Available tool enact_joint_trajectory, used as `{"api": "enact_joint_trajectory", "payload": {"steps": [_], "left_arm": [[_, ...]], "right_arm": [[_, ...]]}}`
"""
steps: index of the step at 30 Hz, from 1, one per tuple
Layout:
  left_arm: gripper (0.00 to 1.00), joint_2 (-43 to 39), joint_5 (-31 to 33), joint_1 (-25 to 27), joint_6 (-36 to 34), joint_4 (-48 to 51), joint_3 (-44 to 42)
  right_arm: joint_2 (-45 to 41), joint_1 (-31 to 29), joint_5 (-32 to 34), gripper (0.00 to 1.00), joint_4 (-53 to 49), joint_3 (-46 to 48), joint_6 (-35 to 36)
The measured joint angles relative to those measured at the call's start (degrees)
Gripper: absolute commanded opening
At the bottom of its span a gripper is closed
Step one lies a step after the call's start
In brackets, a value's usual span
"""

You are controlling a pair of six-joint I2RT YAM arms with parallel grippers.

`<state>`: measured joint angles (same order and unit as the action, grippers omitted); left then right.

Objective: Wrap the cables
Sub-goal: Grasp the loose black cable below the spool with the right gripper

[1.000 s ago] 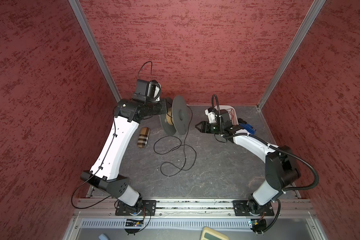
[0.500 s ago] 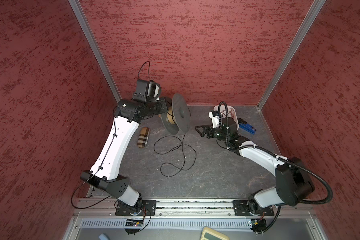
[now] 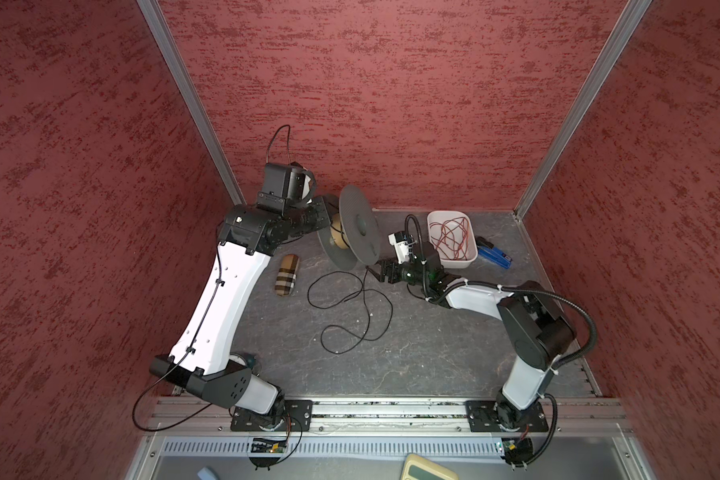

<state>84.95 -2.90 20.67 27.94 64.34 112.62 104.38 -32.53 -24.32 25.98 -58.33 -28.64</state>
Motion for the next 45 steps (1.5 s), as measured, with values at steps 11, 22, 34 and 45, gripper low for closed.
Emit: {"api": "enact_joint_trajectory", "payload": {"steps": [11, 22, 34, 45], "left_arm": [[0.00, -0.07, -1.16, -1.79, 1.66, -1.16, -1.62], [0.00, -0.07, -3.06, -4.02, 4.68, -1.46, -1.62], [0.00, -0.04, 3.10, -5.29, 9.40, -1.38, -1.62], [0.00, 1.81, 8.20, -5.33, 13.66, -1.29, -1.62]], "right_arm": [[7.13, -0.74, -2.86, 0.56, 2.67, -6.60, -6.82], [7.63, -0.92, -5.44, 0.04, 1.33, -6.88, -8.37], [0.00, -3.45, 0.61, 0.01, -17.18, -7.21, 5.77], [-6.78, -8.59, 7.74, 0.01, -29.79, -7.85, 18.05]]}}
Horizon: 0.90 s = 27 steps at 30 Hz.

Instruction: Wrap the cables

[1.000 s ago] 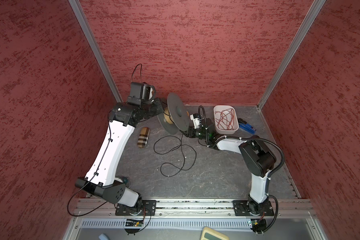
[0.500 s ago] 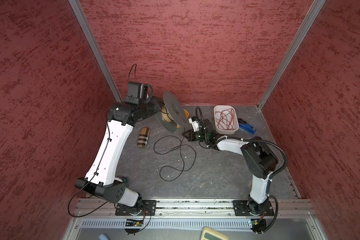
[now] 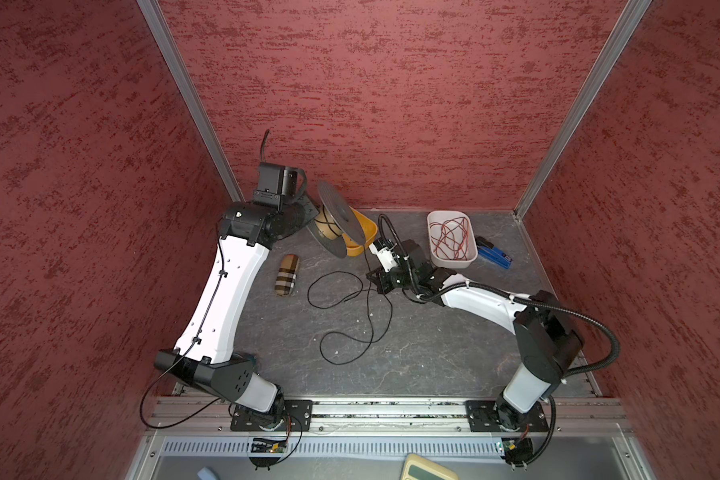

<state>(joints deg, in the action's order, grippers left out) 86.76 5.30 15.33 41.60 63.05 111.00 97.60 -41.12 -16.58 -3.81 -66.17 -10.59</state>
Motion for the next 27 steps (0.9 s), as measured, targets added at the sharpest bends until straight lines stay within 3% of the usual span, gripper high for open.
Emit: {"api": "enact_joint_trajectory", "payload": {"steps": [11, 27], "left_arm": [[0.00, 2.19, 10.05, 0.92, 5.60, 3.39, -0.15], [0.00, 9.49, 20.02, 3.48, 8.20, 12.37, 2.62]], "right_arm": [[-6.25, -4.76, 5.25, 0.01, -7.10, -0.42, 8.02], [-6.51, -10.27, 8.92, 0.02, -11.74, -10.64, 15.47]]}}
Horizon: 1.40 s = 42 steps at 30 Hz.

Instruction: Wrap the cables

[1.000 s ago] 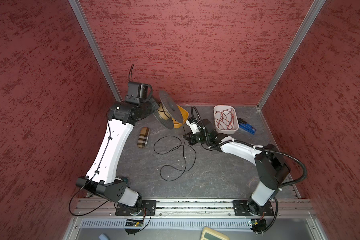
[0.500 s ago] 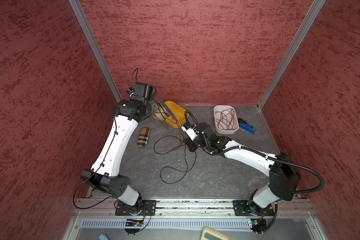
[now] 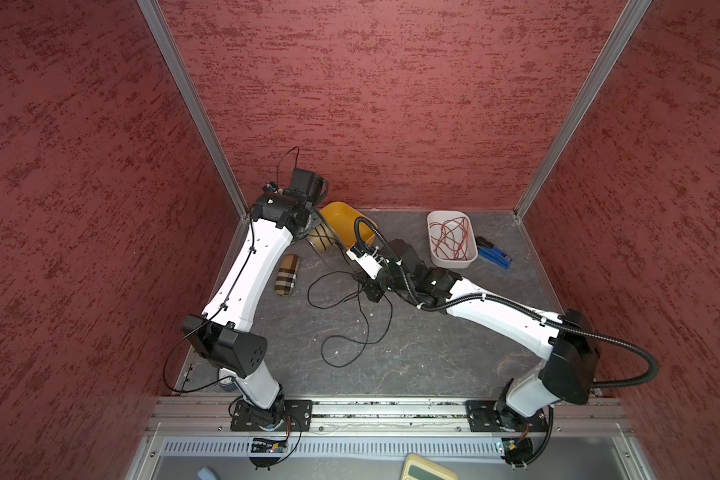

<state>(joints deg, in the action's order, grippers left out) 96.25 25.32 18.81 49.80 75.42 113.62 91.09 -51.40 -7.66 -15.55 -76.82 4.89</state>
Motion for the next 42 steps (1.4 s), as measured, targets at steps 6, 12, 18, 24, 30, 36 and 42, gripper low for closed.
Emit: {"api": "enact_joint_trajectory", "payload": {"steps": [6, 12, 18, 24, 30, 36, 42], "left_arm": [[0.00, 0.92, 1.86, 0.96, -0.13, 2.84, 0.94], [0.00, 2.32, 2.45, 2.97, -1.60, 4.66, 3.52], [0.00, 5.42, 2.67, 5.03, -3.82, 6.21, 6.73], [0.00, 5.86, 2.60, 5.75, -7.41, 7.50, 7.82], [0.00, 5.86, 0.37, 5.99, -13.42, 7.28, 7.82], [0.00, 5.22, -2.01, 7.43, -19.67, 5.64, 6.10], [0.00, 3.41, -3.10, 8.46, -25.75, 2.71, 3.76]], "right_arm": [[-0.76, -0.85, 6.60, 0.03, 0.61, -1.79, 1.22], [-0.92, -1.20, 16.39, 0.08, 3.26, -1.88, 1.36], [-0.35, -1.29, 23.21, 0.12, 4.79, -5.29, 1.36], [1.49, -1.36, 25.49, 0.15, 5.05, -9.46, 1.20], [3.32, -0.98, 25.77, 0.17, 4.57, -13.16, 0.50], [6.21, 0.79, 23.26, 0.17, 1.95, -19.04, -0.59], [9.18, 2.97, 19.52, 0.17, -2.69, -24.33, -1.95]]}}
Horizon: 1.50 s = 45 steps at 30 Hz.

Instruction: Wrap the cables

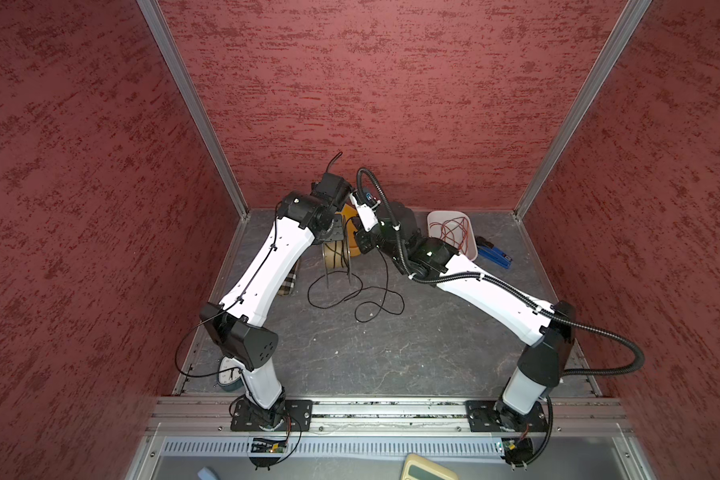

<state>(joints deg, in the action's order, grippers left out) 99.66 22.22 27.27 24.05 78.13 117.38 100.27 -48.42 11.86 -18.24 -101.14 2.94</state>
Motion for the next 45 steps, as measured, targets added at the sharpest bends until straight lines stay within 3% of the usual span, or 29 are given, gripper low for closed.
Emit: {"api": "enact_joint_trajectory", "payload": {"steps": [14, 21, 26, 34, 39, 41, 45], "left_arm": [[0.00, -10.10, -6.51, 2.03, -13.05, -7.17, -6.58], [0.00, -11.41, -12.68, 0.11, -14.01, -7.98, -6.27], [0.00, -12.13, -16.65, -1.57, -13.40, -8.31, -4.15], [0.00, -14.45, -22.23, -4.52, -10.97, -9.57, -1.75], [0.00, -15.65, -23.87, -5.46, -9.77, -11.02, -1.77], [0.00, -15.85, -24.57, -5.64, -9.27, -11.74, -1.77], [0.00, -16.00, -25.90, -6.27, -8.44, -12.50, -1.77]], "right_arm": [[1.86, 8.09, -10.78, 0.21, -5.20, -3.43, -7.80], [2.08, 12.00, -16.24, 0.24, -5.92, -2.80, -11.72], [1.95, 14.51, -20.72, 0.27, -4.04, 3.08, -14.95], [-0.81, 15.87, -27.08, 0.53, -1.01, 15.32, -17.22], [-7.82, 15.82, -29.24, 0.83, 3.80, 23.56, -17.79], [-11.23, 15.78, -29.18, 0.90, 6.29, 26.60, -17.64], [-17.00, 15.80, -27.17, 0.99, 9.70, 30.75, -16.87]]}}
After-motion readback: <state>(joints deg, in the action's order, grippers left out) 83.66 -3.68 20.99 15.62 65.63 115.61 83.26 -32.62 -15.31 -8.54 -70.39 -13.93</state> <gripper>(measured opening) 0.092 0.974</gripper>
